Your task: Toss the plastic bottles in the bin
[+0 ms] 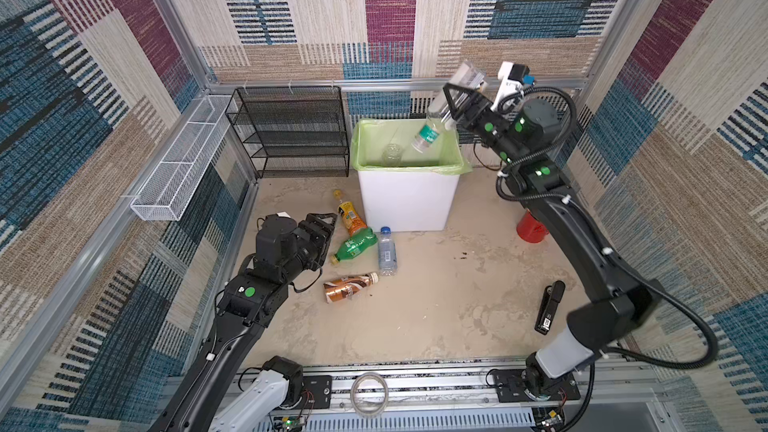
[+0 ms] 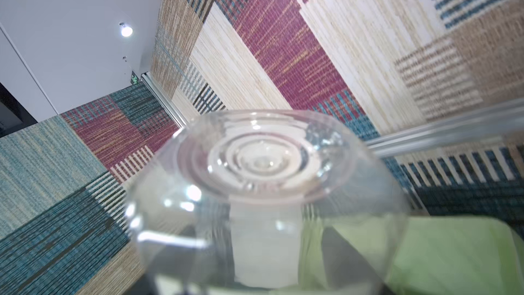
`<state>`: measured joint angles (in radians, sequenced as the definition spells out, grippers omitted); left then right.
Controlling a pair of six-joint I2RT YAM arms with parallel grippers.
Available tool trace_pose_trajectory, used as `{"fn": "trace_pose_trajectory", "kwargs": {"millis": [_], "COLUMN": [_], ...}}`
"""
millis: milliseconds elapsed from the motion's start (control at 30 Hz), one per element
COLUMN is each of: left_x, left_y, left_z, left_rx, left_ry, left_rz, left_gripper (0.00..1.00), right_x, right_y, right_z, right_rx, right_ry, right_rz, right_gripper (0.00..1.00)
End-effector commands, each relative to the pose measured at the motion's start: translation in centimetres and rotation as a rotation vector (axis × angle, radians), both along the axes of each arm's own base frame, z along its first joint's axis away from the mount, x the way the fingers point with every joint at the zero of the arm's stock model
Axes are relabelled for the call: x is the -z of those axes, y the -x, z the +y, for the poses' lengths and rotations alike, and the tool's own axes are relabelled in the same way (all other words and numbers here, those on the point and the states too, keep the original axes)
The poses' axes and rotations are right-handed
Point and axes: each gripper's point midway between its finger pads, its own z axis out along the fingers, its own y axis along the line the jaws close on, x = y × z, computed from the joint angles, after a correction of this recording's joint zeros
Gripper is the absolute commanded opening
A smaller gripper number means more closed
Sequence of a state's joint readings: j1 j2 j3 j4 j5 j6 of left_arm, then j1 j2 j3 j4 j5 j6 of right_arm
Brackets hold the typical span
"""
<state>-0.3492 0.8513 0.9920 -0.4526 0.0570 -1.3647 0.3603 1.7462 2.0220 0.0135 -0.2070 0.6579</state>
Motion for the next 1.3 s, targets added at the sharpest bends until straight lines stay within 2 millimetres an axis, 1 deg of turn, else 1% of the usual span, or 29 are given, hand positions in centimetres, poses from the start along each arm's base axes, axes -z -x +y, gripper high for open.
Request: {"fn": "trace_pose_trajectory", "kwargs": {"millis": [0, 67, 100, 133, 200, 267, 333, 400, 433, 500, 533, 567, 600, 700, 833, 933, 1033, 1100, 1167, 1267], "left_x": [-1.4, -1.4, -1.4, -1.2, -1.0, -0.7, -0.5, -0.1, 0.1, 0.7, 1.2, 1.6, 2.0, 3.6, 5.5, 7.5, 9.6, 11.0, 12.2, 13.6], "left_y": [0.1, 0.5, 0.6, 0.8, 1.0, 1.2, 1.3, 1.5, 1.5, 1.8, 1.9, 2.0, 2.2, 2.7, 3.7, 4.8, 5.9, 6.4, 7.0, 7.3], "left_z": [0.3, 0.6, 0.7, 0.9, 1.1, 1.3, 1.4, 1.4, 1.5, 1.5, 1.6, 1.6, 1.6, 1.7, 1.9, 2.4, 2.7, 2.8, 2.8, 2.7], "left_rx": [-0.014, -0.02, -0.022, -0.026, -0.036, -0.041, -0.044, -0.042, -0.044, -0.045, -0.047, -0.047, -0.046, -0.047, -0.047, -0.054, -0.057, -0.053, -0.058, -0.079], "left_ry": [0.014, 0.006, 0.004, 0.005, 0.008, 0.006, 0.009, 0.007, 0.004, 0.002, 0.004, 0.003, 0.003, 0.0, -0.023, -0.052, -0.09, -0.109, -0.116, -0.099], "left_rz": [-0.048, -0.051, -0.051, -0.05, -0.051, -0.046, -0.041, -0.033, -0.027, -0.01, 0.005, 0.019, 0.031, 0.089, 0.169, 0.263, 0.367, 0.431, 0.501, 0.57], "left_gripper": [0.73, 0.73, 0.73, 0.73, 0.73, 0.73, 0.73, 0.73, 0.73, 0.73, 0.72, 0.72, 0.72, 0.71, 0.71, 0.71, 0.71, 0.71, 0.73, 0.79], "right_x": [-2.4, -4.4, -5.2, -5.6, -6.4, -7.1, -7.0, -5.5, -4.2, -0.1, 2.3, 5.3, 8.0, 15.9, 25.2, 31.5, 36.0, 38.3, 40.0, 41.6], "right_y": [-2.9, -3.1, -2.9, -2.7, -1.7, -0.2, 1.4, 3.1, 3.9, 5.2, 5.8, 6.6, 7.5, 10.9, 15.3, 17.9, 19.9, 20.8, 21.4, 21.8], "right_z": [0.0, 0.0, -0.2, -0.4, -0.7, -1.2, -1.6, -2.1, -2.2, -2.2, -2.2, -2.4, -2.6, -3.2, -4.6, -5.1, -5.1, -5.0, -5.3, -5.4], "right_rx": [0.046, 0.052, 0.059, 0.064, 0.06, 0.058, 0.061, 0.054, 0.043, 0.013, -0.001, -0.015, -0.025, -0.069, -0.079, -0.111, -0.149, -0.17, -0.17, -0.171], "right_ry": [0.008, -0.004, -0.004, -0.002, 0.012, 0.033, 0.056, 0.078, 0.09, 0.13, 0.15, 0.166, 0.176, 0.201, 0.243, 0.27, 0.276, 0.285, 0.303, 0.322], "right_rz": [-0.034, -0.067, -0.083, -0.091, -0.103, -0.119, -0.12, -0.094, -0.067, 0.022, 0.074, 0.135, 0.185, 0.347, 0.546, 0.686, 0.789, 0.832, 0.87, 0.897], "right_gripper": [0.83, 0.89, 0.92, 0.94, 0.94, 0.93, 0.91, 0.89, 0.87, 0.84, 0.83, 0.81, 0.8, 0.76, 0.75, 0.74, 0.75, 0.75, 0.75, 0.75]}}
